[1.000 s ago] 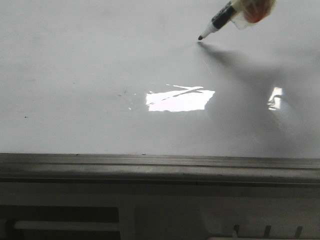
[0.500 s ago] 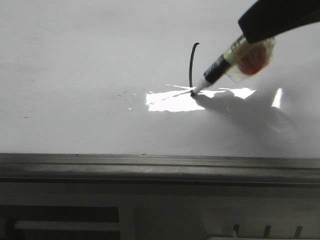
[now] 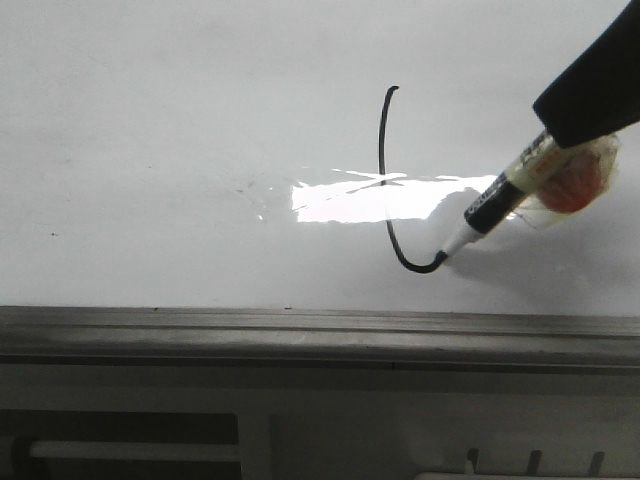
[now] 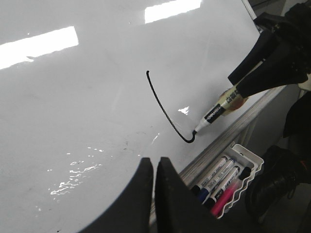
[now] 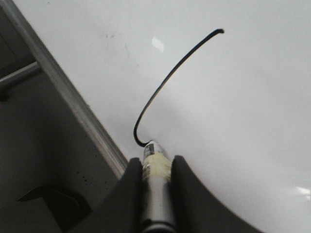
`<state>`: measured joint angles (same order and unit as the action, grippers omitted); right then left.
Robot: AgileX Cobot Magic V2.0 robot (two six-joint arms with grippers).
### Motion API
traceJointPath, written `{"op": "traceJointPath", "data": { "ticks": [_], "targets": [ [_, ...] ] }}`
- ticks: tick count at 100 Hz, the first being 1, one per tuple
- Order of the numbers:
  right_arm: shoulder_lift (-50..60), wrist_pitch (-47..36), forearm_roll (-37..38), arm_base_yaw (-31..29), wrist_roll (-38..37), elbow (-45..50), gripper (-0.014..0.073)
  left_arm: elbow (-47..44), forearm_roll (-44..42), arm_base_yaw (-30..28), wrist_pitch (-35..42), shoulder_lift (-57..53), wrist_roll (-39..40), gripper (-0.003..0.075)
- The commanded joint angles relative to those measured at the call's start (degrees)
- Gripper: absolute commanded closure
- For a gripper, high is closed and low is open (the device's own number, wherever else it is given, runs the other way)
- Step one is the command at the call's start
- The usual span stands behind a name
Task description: Write number 6 on whiteboard
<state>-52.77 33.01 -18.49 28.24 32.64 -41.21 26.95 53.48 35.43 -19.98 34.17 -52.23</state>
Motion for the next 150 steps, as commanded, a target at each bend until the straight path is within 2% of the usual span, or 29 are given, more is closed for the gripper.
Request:
{"op": "traceJointPath", "data": {
  "ticks": [1, 26, 48, 68, 80, 93, 97, 102, 107, 115, 122, 128, 138, 150],
  "targets": [
    [0.6, -9.4, 6.2, -0.7, -0.4, -1.7, 0.0656, 1.6, 1.9, -0.1, 2.6, -0.1, 0.6, 0.0739],
    [-1.9, -10.3, 2.7, -0.4, -0.6, -2.8, 0.0656, 1.6, 1.9, -0.1, 2.6, -0.1, 0.6, 0.0739],
    [-4.8, -12.3, 2.5, 4.8, -0.6, -2.8, 0.0656, 1.6, 1.9, -0.1, 2.6, -0.1, 0.6, 0.0739],
    [-5.3, -12.8, 2.5, 5.3, -0.6, -2.9, 0.0656, 1.6, 1.9, -0.1, 2.3, -0.1, 0.6, 0.0739],
    [-3.0, -9.6, 2.5, 6.5, -0.6, -5.3, 0.0656, 1.6, 1.9, -0.1, 1.9, -0.1, 0.6, 0.0739],
    [0.9, -5.4, 2.5, 10.8, -0.6, -9.0, 0.0656, 1.6, 1.7, -0.1, -1.3, 0.2, 0.4, 0.0734],
    [1.8, -4.4, 2.5, 12.4, -0.6, -10.1, 0.0656, 1.6, 1.5, -0.1, -3.4, 0.8, -0.2, 0.0712],
    [2.2, -3.1, 2.5, 14.4, -0.6, -10.9, 0.0657, 2.2, 1.4, -0.1, -6.4, 2.1, -2.0, 0.0648],
    [2.2, -1.6, 2.5, 16.5, -0.6, -11.4, 0.0657, 3.1, 1.4, -0.1, -9.8, 4.0, -4.0, 0.0545],
    [1.0, 0.4, 2.5, 20.1, -0.6, -11.4, 0.0657, 5.2, 1.4, -0.1, -13.6, 7.4, -7.1, 0.0337],
    [-0.9, 1.2, 2.5, 22.9, -0.6, -11.4, 0.0657, 7.9, 1.5, -0.1, -17.3, 10.8, -11.7, 0.023],
    [-2.8, 0.9, 2.5, 25.2, -0.6, -11.4, 0.0657, 10.4, 1.5, -0.1, -20.3, 13.3, -15.2, 0.0219],
    [-5.2, -0.7, 2.4, 28.3, -0.6, -11.4, 0.0657, 13.7, 1.7, -0.1, -24.9, 17.8, -20.0, 0.0263],
    [-7.5, -2.7, 2.4, 31.0, -0.6, -11.4, 0.0657, 16.4, 1.9, -0.1, -30.2, 22.1, -21.9, 0.0302]
  ]
}}
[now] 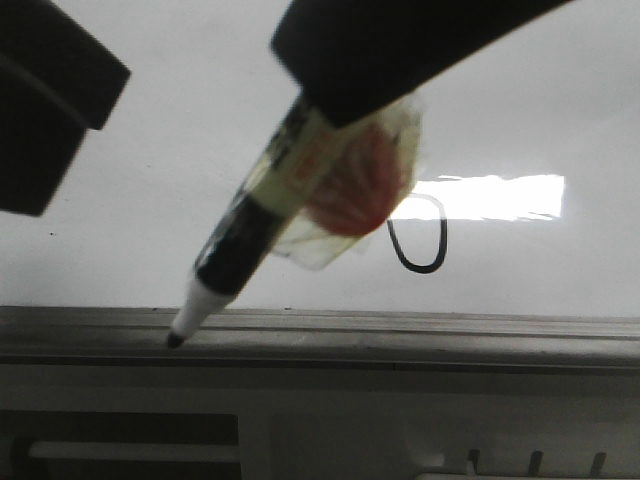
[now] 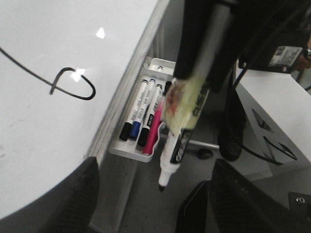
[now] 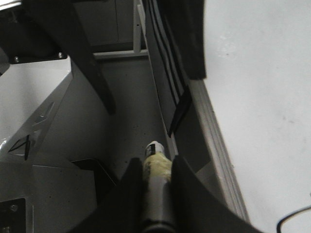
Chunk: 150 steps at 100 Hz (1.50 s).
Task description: Write number 6 on whiteboard
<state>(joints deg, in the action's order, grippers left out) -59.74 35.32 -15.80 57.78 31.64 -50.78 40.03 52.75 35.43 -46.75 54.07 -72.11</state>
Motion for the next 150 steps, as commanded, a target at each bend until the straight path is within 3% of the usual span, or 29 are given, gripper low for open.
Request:
{"op": "traceJointPath", "data": {
  "ticks": [1, 20, 42, 52, 64, 88, 113, 122, 126, 141, 150],
  "targets": [
    [-0.6, -5.1, -0.3, 1.6, 0.4, -1.9, 0.0657, 3.6, 2.6, -0.1, -3.8, 2.4, -2.2, 0.0302],
    [-1.1, -5.5, -0.4, 2.1, 0.4, -1.9, 0.0657, 4.2, 2.6, 4.3, -6.2, 6.6, -3.2, 0.0303],
    [-1.1, -5.5, -0.7, 2.1, 0.4, -1.9, 0.0657, 4.2, 2.7, 10.9, 5.0, 8.2, -3.2, 0.0304],
    [-1.1, -5.5, -0.8, 2.1, 0.4, -1.9, 0.0657, 4.2, 3.7, 11.5, 6.2, 8.6, -3.2, 0.0319],
    [-1.1, -5.5, -0.8, 2.1, 0.4, -1.9, 0.0657, 4.2, 4.8, 11.5, 6.2, 9.0, -3.2, 0.0411],
    [-1.1, -5.5, -0.8, 2.1, 0.4, -1.9, 0.0657, 4.2, 5.7, 11.5, 6.3, 9.9, -3.1, 0.074],
    [-1.1, -5.1, -0.8, 2.1, 0.4, -1.9, 0.0657, 4.2, 5.7, 11.5, 6.1, 9.9, -2.5, 0.0739],
    [-1.1, -5.0, -0.8, 2.1, 0.4, -1.9, 0.0657, 4.2, 5.7, 11.5, 5.5, 9.9, -2.0, 0.0726],
    [-1.1, -5.0, -0.8, 2.1, 0.4, -1.9, 0.0657, 4.2, 5.7, 11.5, 4.9, 9.9, -1.9, 0.0686],
    [-1.1, -4.8, -0.8, 2.1, 0.4, -1.9, 0.0657, 4.2, 5.5, 11.5, 4.6, 9.9, 1.4, 0.0367],
    [-1.1, -4.4, -0.8, 2.1, 0.4, -1.9, 0.0657, 4.2, 5.5, 11.5, 4.7, 9.9, 2.3, 0.0297]
  ]
}}
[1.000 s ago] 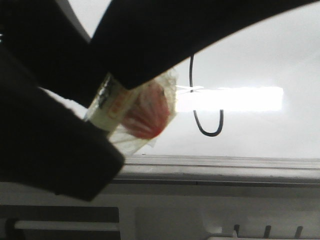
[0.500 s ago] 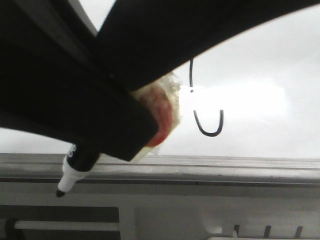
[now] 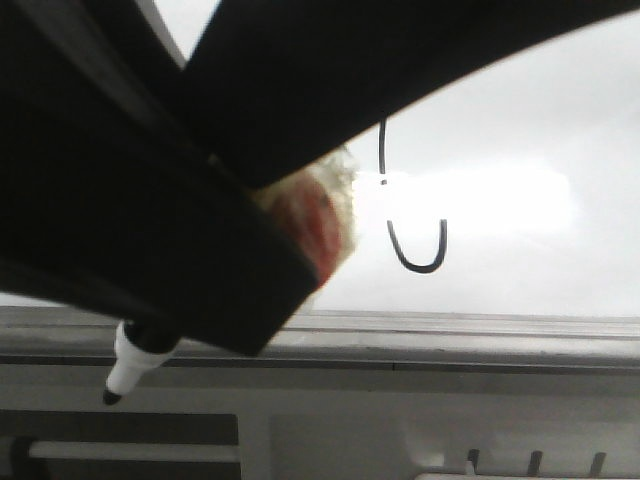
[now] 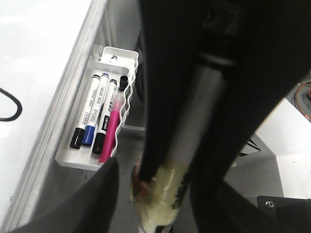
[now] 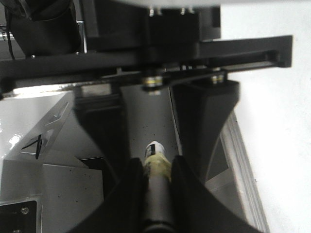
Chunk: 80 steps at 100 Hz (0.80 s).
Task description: Write number 6 on whiteboard
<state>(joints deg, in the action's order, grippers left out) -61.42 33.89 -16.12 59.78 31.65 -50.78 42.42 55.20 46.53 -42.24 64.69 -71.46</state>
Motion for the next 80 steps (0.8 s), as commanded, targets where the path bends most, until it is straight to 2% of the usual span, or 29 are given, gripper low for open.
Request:
{"op": "traceJointPath", "data": {
  "ticks": [1, 9, 33, 80],
  "targets": [
    [0.6, -3.0, -0.5, 0.1, 0.4, -1.9, 0.0657, 1.8, 3.0, 0.4, 0.1, -0.7, 1.6, 0.0299],
    [0.6, -2.6, -0.5, 0.1, 0.4, -1.9, 0.0657, 1.8, 3.0, 0.4, 0.1, -0.7, 1.6, 0.0329],
    [0.6, -2.2, -0.5, 0.1, 0.4, -1.9, 0.0657, 1.8, 2.7, 0.4, -2.0, -0.7, 1.6, 0.0505],
    [0.6, -2.2, -0.5, 0.1, 0.4, -1.9, 0.0657, 1.8, 1.2, 0.4, -4.5, -0.7, 1.6, 0.064]
  ]
}}
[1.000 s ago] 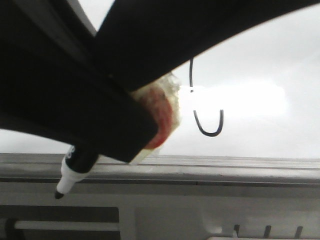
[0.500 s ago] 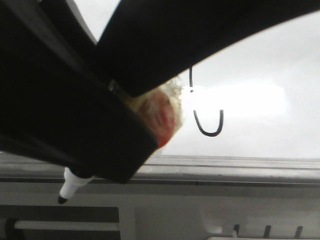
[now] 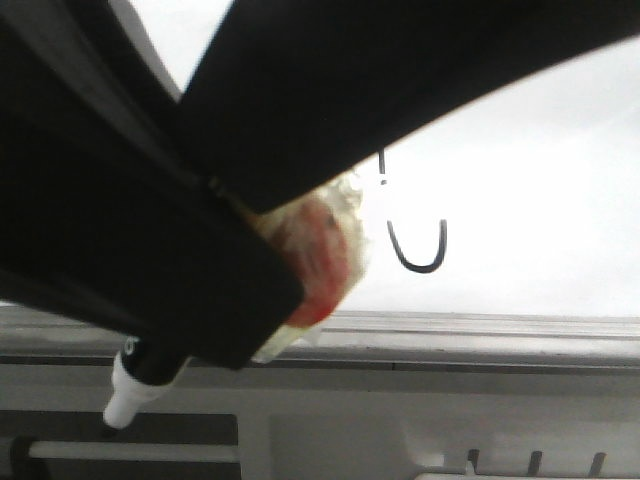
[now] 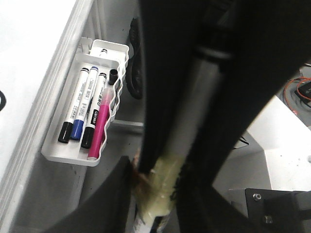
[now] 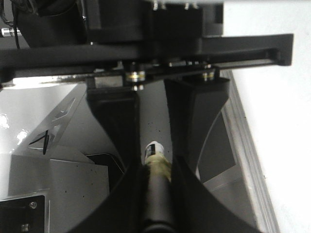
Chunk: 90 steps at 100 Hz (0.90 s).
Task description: Write number 6 on whiteboard
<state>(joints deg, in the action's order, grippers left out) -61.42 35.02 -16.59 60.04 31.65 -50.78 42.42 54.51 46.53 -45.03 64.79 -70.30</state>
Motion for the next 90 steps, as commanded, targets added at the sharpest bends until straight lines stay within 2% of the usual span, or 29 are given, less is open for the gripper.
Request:
{"op": "traceJointPath", "data": {
  "ticks": [1, 32, 69, 79, 90],
  "targets": [
    [0.6, -3.3, 0.0, -0.1, 0.4, -1.9, 0.0657, 1.8, 1.9, 0.4, -1.8, -0.8, 0.5, 0.0643],
    [0.6, -3.3, 0.0, -0.1, 0.4, -1.9, 0.0657, 1.8, 1.8, 0.4, -2.1, -0.8, 0.6, 0.0738],
    [0.6, -3.4, 0.0, -0.1, 0.4, -1.9, 0.0646, 1.8, 1.8, 0.4, -2.1, -0.8, 0.6, 0.0739],
    [1.0, -4.2, 0.0, -0.1, 0.4, -2.0, 0.0539, 1.8, 1.8, 0.4, -1.9, -0.8, 0.6, 0.0739],
    [2.7, -6.1, 0.0, -0.5, 0.2, -2.0, 0.0321, 1.8, 1.8, 0.4, -1.7, -0.8, 0.6, 0.0739]
  ]
}}
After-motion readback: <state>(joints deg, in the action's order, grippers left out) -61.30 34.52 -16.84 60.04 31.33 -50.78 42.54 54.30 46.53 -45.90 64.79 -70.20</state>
